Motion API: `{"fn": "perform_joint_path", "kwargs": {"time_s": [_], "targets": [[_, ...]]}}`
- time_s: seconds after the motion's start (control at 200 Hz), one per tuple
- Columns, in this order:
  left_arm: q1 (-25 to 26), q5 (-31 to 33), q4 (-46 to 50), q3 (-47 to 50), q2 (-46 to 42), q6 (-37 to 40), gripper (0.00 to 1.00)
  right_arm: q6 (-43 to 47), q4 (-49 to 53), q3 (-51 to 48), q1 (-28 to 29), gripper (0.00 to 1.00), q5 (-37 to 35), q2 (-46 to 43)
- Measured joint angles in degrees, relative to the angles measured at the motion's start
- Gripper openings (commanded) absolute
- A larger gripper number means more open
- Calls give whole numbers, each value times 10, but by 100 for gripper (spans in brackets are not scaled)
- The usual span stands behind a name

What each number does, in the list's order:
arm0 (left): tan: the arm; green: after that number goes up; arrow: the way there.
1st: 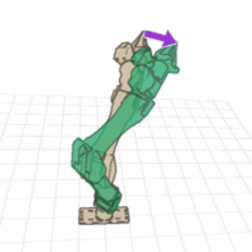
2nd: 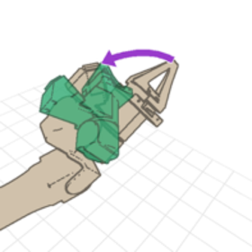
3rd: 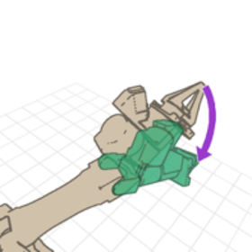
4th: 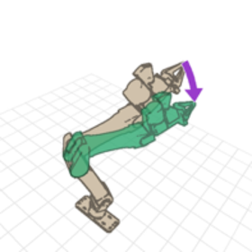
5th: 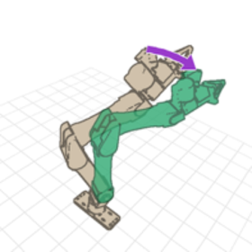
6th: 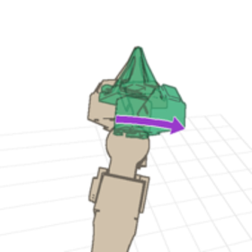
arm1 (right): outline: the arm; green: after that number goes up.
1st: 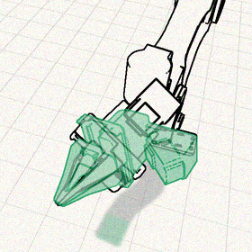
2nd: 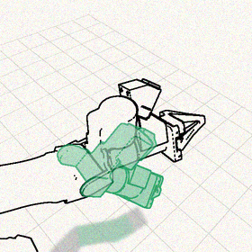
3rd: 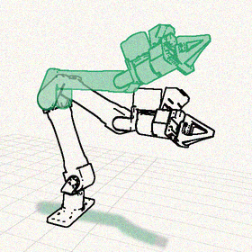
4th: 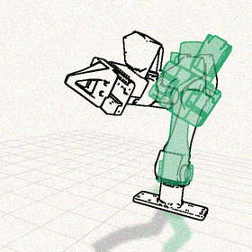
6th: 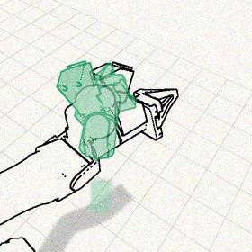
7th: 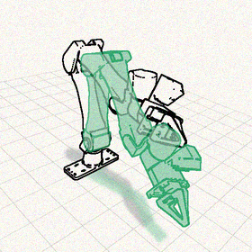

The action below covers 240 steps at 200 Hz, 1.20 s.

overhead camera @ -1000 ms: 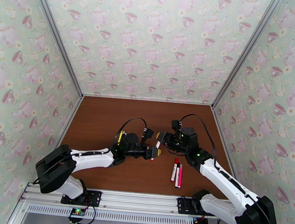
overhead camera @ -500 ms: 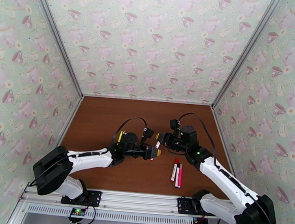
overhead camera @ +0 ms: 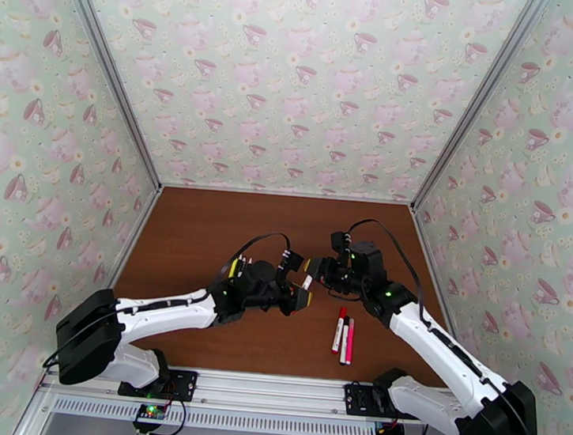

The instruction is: Open the pen caps

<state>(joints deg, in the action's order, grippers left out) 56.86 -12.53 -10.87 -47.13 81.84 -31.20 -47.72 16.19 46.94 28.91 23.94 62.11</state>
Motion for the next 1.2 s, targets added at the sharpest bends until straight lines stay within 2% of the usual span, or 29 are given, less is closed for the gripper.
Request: {"fn": "perform_joint_path", "kwargs": {"time_s": [0.13, 0.28, 0.436, 0.576, 0.681, 0.921, 1.202], "targets": [[-10, -22, -28, 10, -8, -5, 0, 0, -17, -4, -14, 8, 32, -8], [-41, -103, -105, 43, -25, -38, 0, -3, -65, -17, -30, 7, 90, -26], [-63, -173, -125, 76, -41, -69, 0, -7, -139, -18, -77, 7, 89, -41], [-70, -199, -134, 85, -41, -83, 0, -12, -183, -18, -80, 7, 96, -42], [-66, -181, -104, 85, -49, -71, 0, -5, -165, -9, -80, 9, 90, -37], [-58, -73, -18, 85, -92, -43, 1, 72, -27, 50, -85, 13, 37, -2], [-70, 24, 57, 85, -140, -34, 1, 197, 98, 60, -150, 16, 33, 99]]}}
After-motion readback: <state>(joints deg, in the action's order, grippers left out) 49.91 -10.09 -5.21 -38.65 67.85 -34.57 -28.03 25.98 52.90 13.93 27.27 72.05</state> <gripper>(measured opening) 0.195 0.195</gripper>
